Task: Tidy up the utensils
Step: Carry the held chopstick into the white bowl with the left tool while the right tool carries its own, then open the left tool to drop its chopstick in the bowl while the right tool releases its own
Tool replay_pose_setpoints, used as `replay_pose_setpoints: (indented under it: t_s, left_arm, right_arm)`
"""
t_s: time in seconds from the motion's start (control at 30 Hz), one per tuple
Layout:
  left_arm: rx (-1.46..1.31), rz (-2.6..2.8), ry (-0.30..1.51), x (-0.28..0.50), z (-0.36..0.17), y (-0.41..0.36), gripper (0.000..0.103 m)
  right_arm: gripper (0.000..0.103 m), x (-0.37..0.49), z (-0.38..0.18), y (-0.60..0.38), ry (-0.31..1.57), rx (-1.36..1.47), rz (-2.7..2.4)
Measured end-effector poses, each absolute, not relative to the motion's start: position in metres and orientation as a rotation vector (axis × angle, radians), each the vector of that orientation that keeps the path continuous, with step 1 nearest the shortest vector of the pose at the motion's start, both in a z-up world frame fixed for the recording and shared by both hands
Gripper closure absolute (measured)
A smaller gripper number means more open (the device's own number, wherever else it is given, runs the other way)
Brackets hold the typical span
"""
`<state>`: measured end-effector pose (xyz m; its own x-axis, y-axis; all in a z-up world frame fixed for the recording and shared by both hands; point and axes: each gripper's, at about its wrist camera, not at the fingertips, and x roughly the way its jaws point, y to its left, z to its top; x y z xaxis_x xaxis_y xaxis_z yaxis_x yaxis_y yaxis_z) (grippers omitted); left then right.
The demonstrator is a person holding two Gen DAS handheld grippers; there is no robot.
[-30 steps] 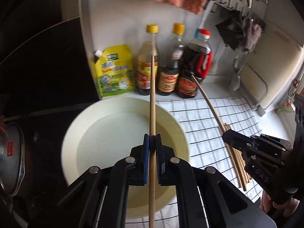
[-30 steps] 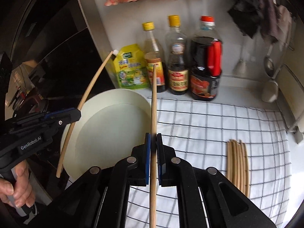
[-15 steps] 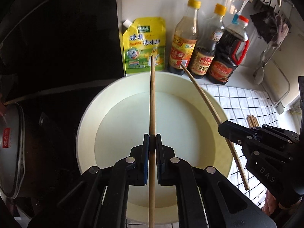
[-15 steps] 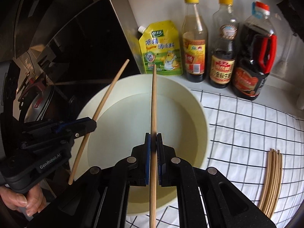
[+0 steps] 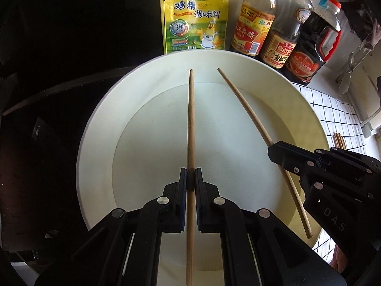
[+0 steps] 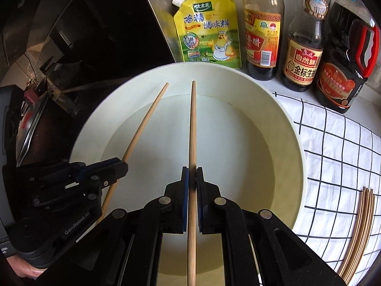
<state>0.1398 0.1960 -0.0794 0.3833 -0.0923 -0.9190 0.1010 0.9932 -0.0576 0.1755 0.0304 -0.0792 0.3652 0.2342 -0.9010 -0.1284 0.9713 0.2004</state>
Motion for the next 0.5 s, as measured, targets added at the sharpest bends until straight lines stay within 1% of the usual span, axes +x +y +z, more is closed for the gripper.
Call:
replay_pose_setpoints:
  t_s: [0.37,0.4,0.43,0.47,0.5]
  left_arm:
    - [-0.003,-0.114,1.189,0.141,-0.086,0.201,0.095]
    - [-0.004,-0.113,1.185,0.141,-0.085,0.201,0.093]
    - [-0.005,-0.113,1.180,0.140,-0.083,0.201,0.085]
    - [-0.006,-0.113,1.170,0.139,-0.081,0.202,0.078]
    - [-0.005,-0.109,1.159,0.138,-0.078,0.202,0.063]
  right_arm:
    - [0.097,0.179,-0.089,0.029,1.190,0.101,0.208]
    - [0.097,0.179,-0.088,0.028,1.189,0.100,0.203]
    - [0.097,0.179,-0.087,0.027,1.188,0.100,0.197]
    - [0.097,0.178,-0.086,0.025,1.181,0.104,0.192]
    - [0.096,0.177,-0.084,0.023,1.177,0.108,0.189]
